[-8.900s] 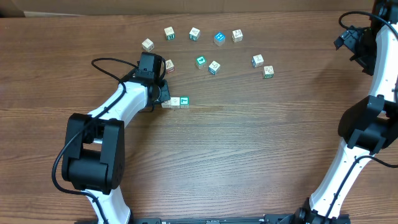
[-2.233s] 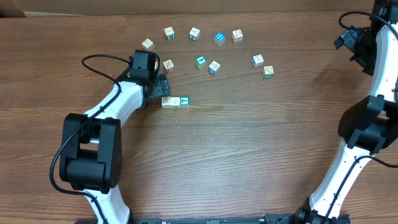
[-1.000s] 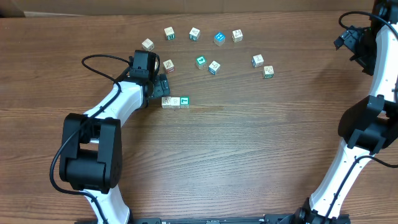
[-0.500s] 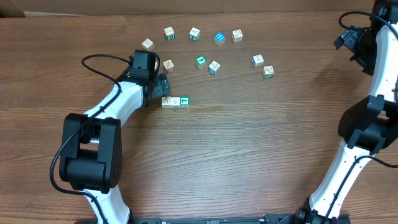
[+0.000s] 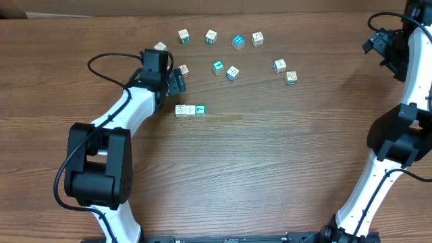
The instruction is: Form a horizontal line
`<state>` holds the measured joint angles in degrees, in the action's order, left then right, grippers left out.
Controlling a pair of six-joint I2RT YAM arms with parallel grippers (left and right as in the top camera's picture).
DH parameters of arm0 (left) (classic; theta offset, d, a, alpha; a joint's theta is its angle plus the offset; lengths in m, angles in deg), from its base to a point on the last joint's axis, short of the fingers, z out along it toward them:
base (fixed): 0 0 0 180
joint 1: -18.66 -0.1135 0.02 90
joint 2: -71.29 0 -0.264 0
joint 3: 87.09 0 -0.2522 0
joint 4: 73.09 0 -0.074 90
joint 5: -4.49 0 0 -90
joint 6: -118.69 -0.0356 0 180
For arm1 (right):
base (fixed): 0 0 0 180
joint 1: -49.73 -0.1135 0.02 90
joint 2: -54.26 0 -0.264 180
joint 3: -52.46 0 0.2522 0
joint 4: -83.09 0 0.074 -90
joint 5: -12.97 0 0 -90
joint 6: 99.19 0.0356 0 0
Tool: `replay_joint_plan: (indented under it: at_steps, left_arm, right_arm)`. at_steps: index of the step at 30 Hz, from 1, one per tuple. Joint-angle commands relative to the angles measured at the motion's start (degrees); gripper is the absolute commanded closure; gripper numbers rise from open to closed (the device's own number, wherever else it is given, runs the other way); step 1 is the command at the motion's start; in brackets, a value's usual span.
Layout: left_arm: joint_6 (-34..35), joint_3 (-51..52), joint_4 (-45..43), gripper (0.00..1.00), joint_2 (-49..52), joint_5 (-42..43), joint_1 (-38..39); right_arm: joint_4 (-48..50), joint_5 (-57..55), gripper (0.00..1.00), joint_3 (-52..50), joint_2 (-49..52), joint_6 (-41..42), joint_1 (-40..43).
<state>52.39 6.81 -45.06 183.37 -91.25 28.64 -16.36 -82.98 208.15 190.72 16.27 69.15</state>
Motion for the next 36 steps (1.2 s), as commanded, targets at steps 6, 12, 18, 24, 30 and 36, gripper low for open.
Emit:
replay_joint_plan:
  at_steps: [6, 12, 18, 24, 30, 36]
  left_arm:
    - [6.16, -12.39, 1.33, 0.83, -6.49, 3.85, -3.37]
    - [5.16, -14.32, 3.34, 0.58, -8.33, 1.49, -7.43]
    - [4.42, -13.92, 12.7, 0.03, -6.86, -2.56, -10.86]
    - [-4.46, -13.92, 18.1, 0.0, -2.58, -2.14, -12.7]
    - [-11.41, -13.92, 19.32, 0.01, 2.38, 1.64, -12.74]
    - [-11.89, -13.92, 20.39, 0.0, 7.58, 1.77, -13.03]
  right_arm:
    - [0.11, -0.13, 0.0, -0.17, -0.96, -0.24, 0.2]
    - [0.11, -0.15, 0.0, -0.17, -0.96, -0.24, 0.2]
    - [0.11, -0.13, 0.0, -0.2, -0.96, -0.24, 0.2]
    - [0.11, -0.13, 0.0, -0.2, -0.96, -0.24, 0.2]
    - [0.11, -0.13, 0.0, -0.2, -0.96, -0.24, 0.2]
    - [0.11, -0.15, 0.0, -0.2, -0.96, -0.24, 0.2]
